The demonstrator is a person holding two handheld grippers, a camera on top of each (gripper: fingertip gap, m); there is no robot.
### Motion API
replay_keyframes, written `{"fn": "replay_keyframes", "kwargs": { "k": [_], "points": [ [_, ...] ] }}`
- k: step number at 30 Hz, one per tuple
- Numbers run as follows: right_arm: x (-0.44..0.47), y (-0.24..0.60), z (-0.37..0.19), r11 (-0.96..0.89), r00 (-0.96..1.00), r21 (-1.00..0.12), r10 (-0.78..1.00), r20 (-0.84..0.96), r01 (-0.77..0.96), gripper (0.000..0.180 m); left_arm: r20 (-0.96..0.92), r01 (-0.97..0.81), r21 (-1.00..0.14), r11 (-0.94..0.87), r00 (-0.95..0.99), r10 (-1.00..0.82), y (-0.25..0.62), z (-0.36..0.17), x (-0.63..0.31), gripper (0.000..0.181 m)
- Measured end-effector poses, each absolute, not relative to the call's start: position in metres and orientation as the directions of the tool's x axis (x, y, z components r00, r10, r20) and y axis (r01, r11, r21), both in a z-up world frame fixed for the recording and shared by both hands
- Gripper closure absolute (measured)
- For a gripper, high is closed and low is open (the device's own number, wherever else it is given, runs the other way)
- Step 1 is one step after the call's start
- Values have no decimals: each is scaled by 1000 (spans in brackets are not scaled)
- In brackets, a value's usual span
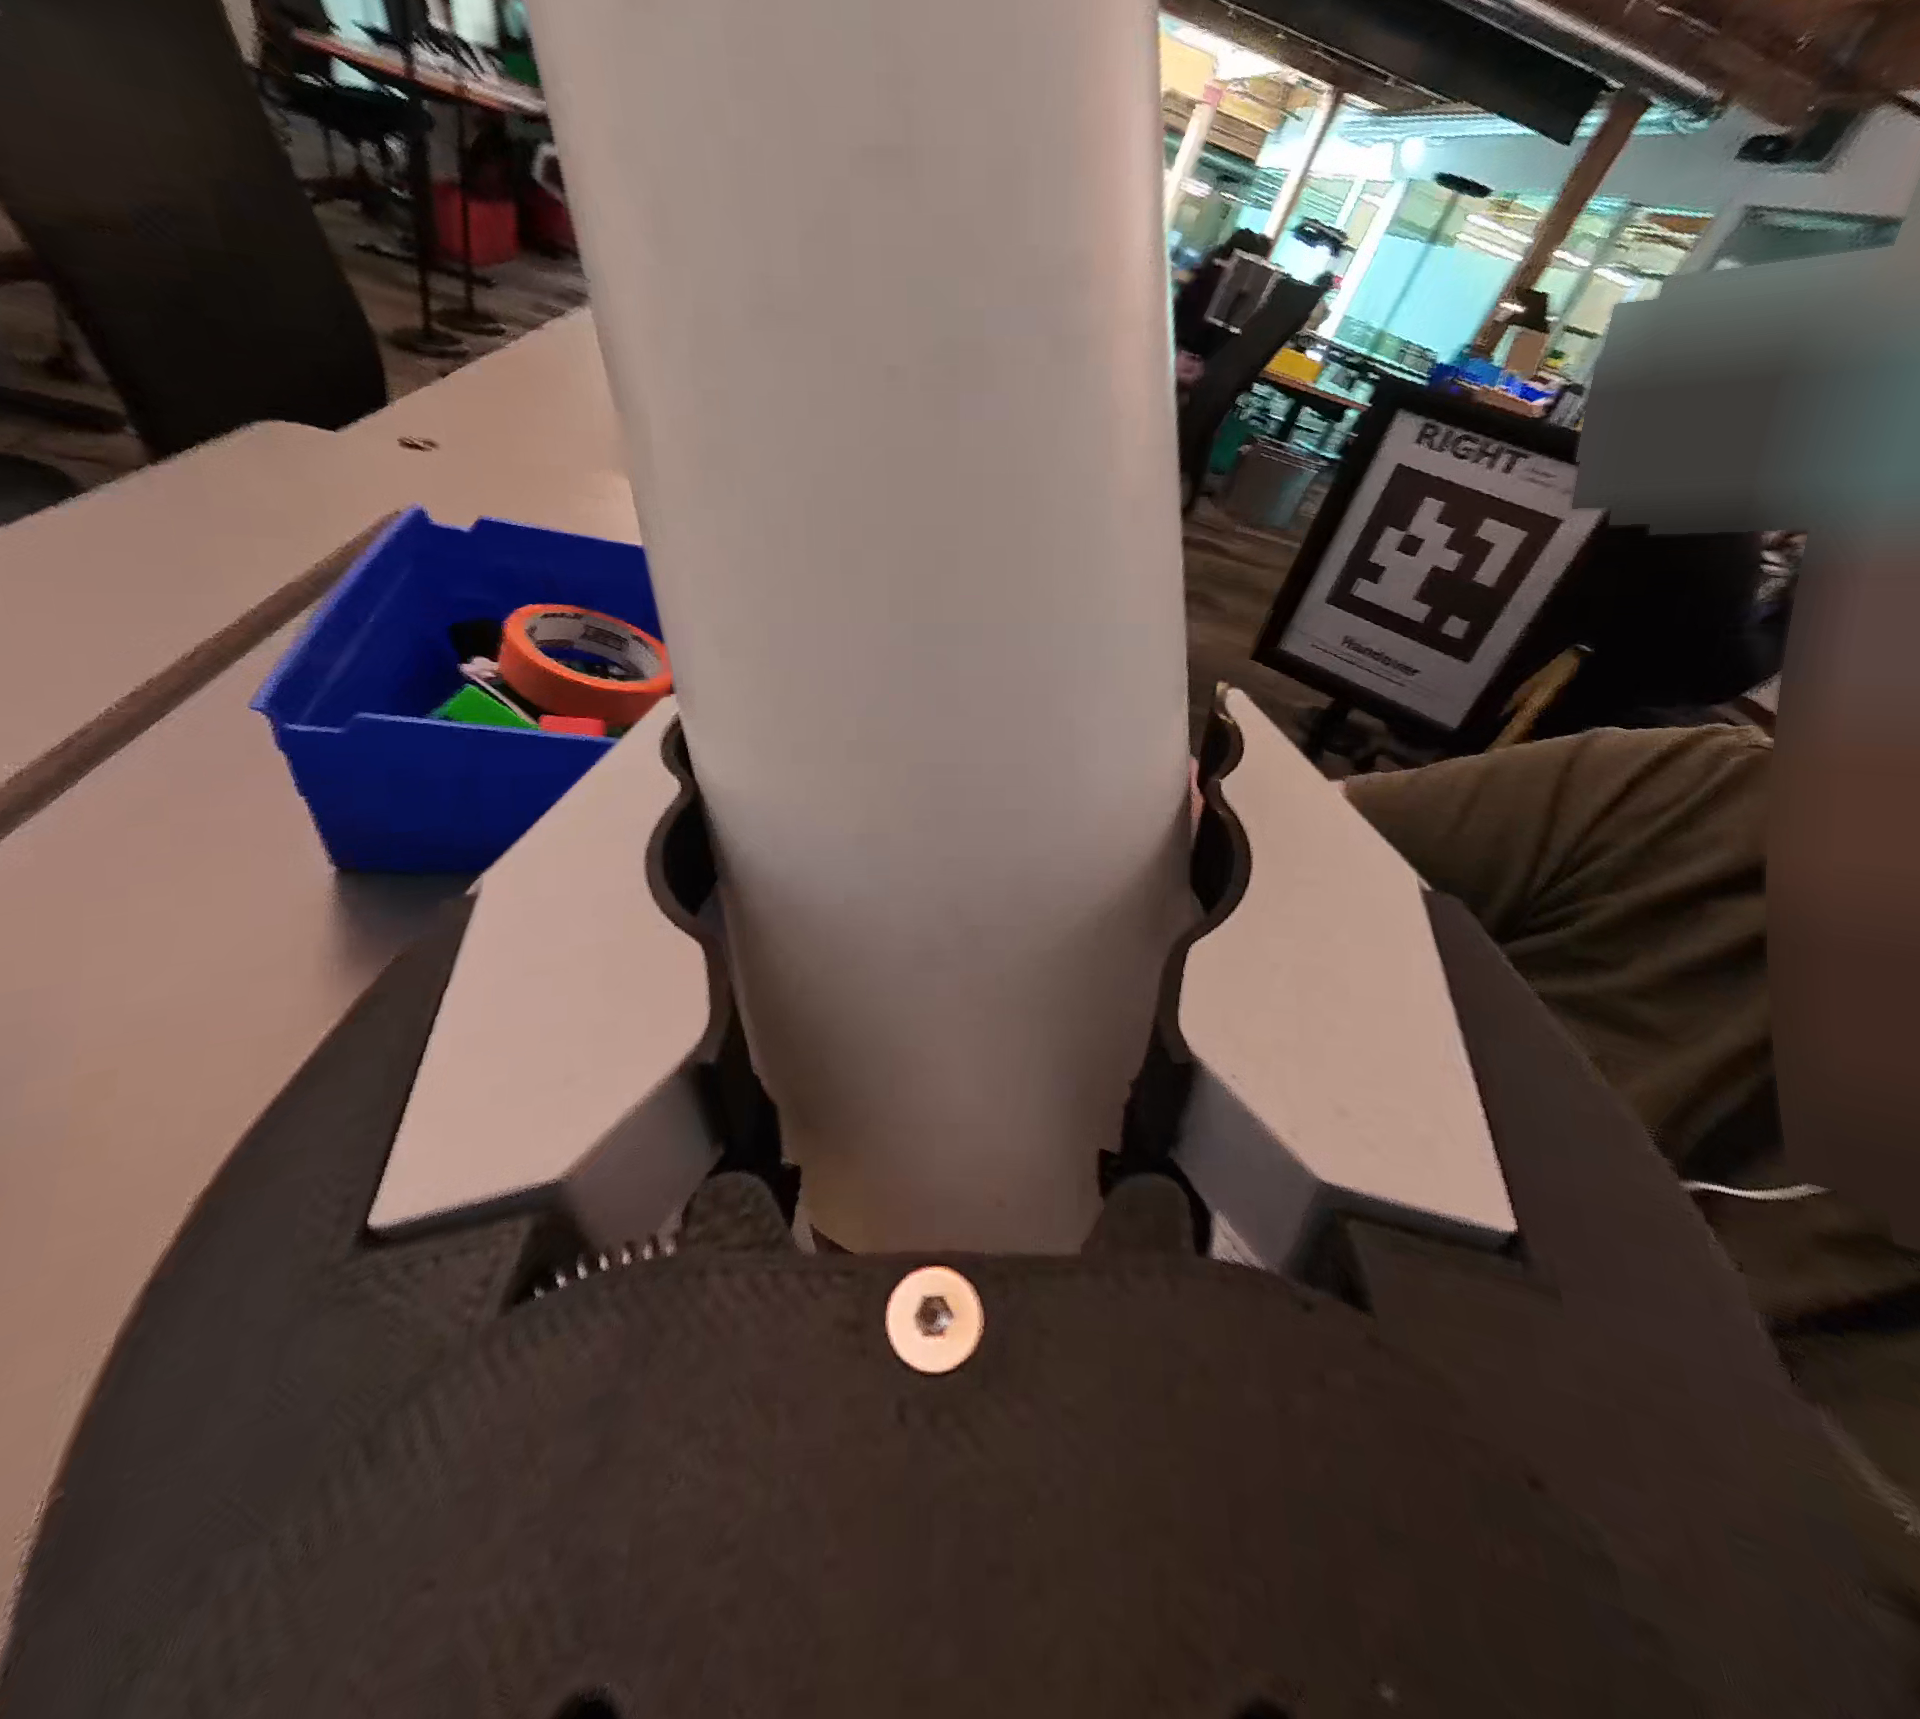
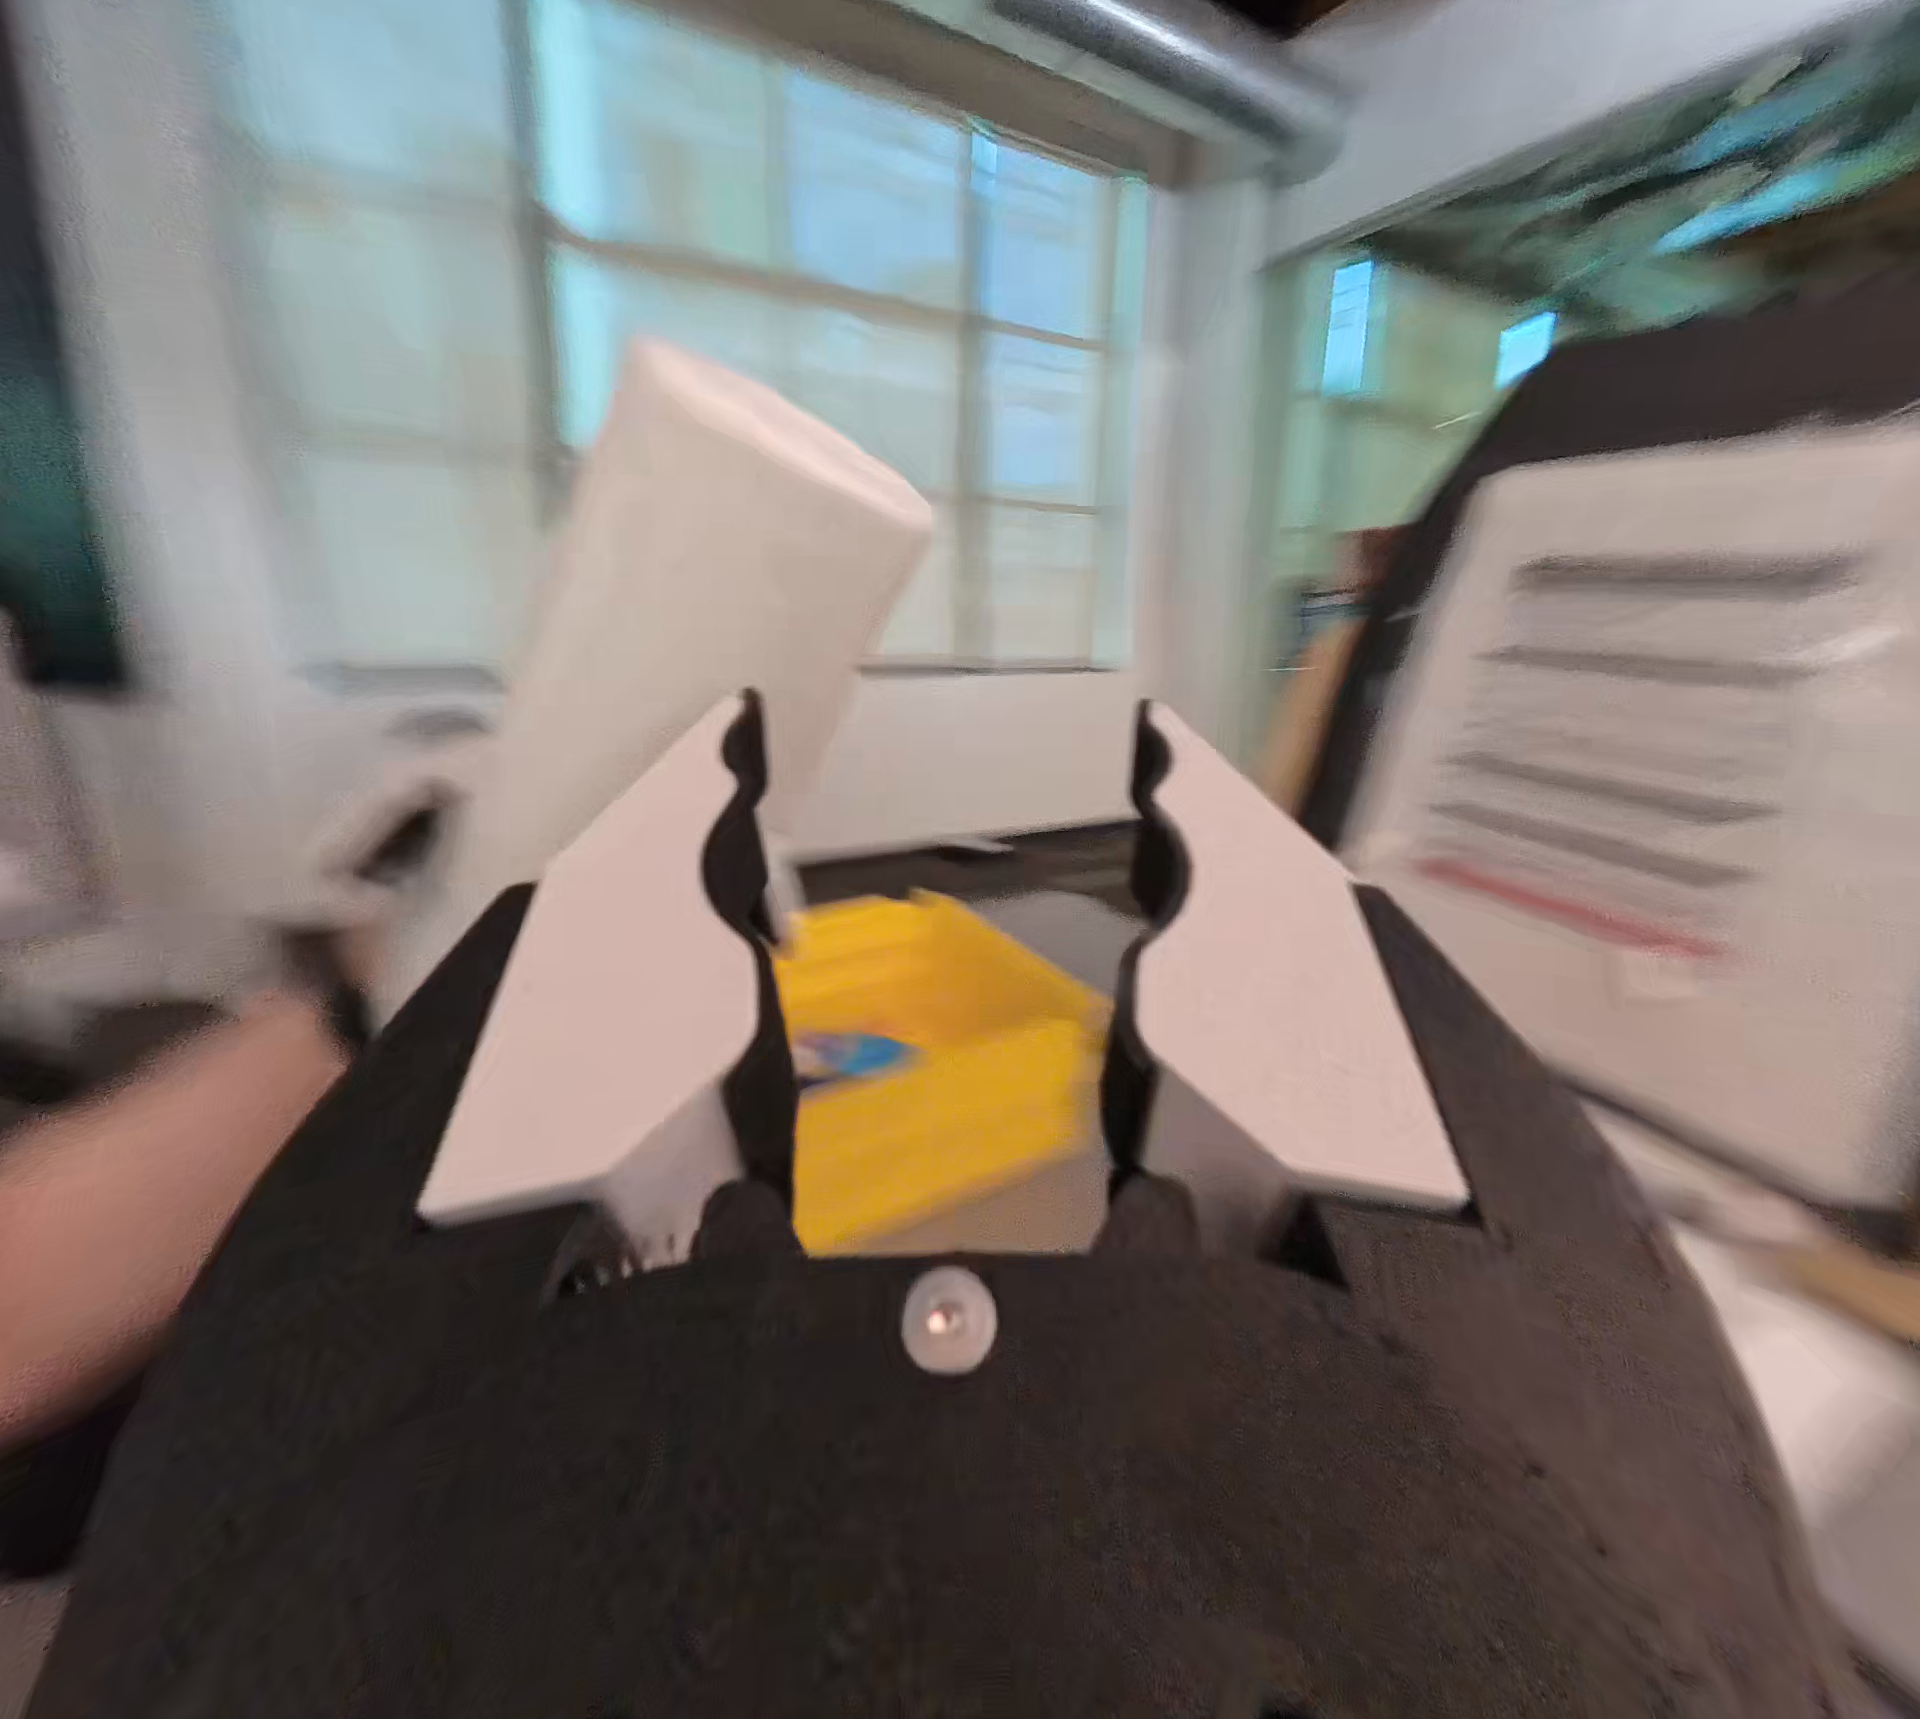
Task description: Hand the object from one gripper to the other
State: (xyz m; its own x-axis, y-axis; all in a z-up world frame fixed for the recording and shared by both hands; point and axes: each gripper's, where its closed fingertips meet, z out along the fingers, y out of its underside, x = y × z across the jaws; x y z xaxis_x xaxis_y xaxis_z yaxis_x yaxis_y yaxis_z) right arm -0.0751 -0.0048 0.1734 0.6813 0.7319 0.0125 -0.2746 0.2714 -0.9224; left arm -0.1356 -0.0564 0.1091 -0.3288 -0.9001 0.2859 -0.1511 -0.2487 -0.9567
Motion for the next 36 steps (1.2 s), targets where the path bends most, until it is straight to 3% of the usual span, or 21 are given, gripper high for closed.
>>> {"fn": "replay_keyframes", "kwargs": {
  "k": [1, 3, 5, 10, 11, 13, 16, 22, 28, 31, 36],
  "points": [
    [-79, -11, 178, 148, 555, -896, 823, -122, -418, 97, 269, -136, -962, -237, -304, -914, -52, 110, -135, 87],
    [-91, -21, 180, -103, 300, -839, 905, -301, -534, 83, 232, -127, -970, -205, -249, -940, -45, 108, -134, 87],
    [-110, -24, 172, -214, 210, -837, 909, -359, -504, 75, 202, -124, -976, -179, -201, -959, -39, 106, -131, 87],
    [-159, -26, 155, -132, 285, -908, 923, -259, -398, 58, 167, -161, -977, -141, -160, -973, -39, 97, -123, 87],
    [-166, -26, 151, -120, 305, -918, 920, -246, -377, 60, 144, -176, -977, -117, -154, -977, -40, 93, -122, 86],
    [-161, -18, 147, -91, 382, -927, 893, -237, -364, 100, 76, -199, -979, -43, -160, -984, -46, 87, -122, 85],
    [-154, -12, 140, -112, 419, -941, 874, -245, -318, 101, 7, -164, -986, 11, -108, -994, -43, 98, -128, 64],
    [-132, -1, 117, -34, 535, -998, 843, -59, -56, 100, -79, -121, -990, 77, 14, -997, -23, 117, -154, 60],
    [-134, -45, 84, -193, 249, -973, 956, -157, 129, 100, -306, -130, -943, 308, -35, -952, -43, 121, -168, 56],
    [-137, -79, 69, -151, 52, -963, 988, -143, 222, 100, -396, -104, -907, 409, -123, -910, -72, 119, -167, 58],
    [-146, -109, 47, -163, -108, -928, 972, -210, 336, 100, -398, -179, -865, 469, -326, -858, -117, 89, -154, 56]
  ]
}}
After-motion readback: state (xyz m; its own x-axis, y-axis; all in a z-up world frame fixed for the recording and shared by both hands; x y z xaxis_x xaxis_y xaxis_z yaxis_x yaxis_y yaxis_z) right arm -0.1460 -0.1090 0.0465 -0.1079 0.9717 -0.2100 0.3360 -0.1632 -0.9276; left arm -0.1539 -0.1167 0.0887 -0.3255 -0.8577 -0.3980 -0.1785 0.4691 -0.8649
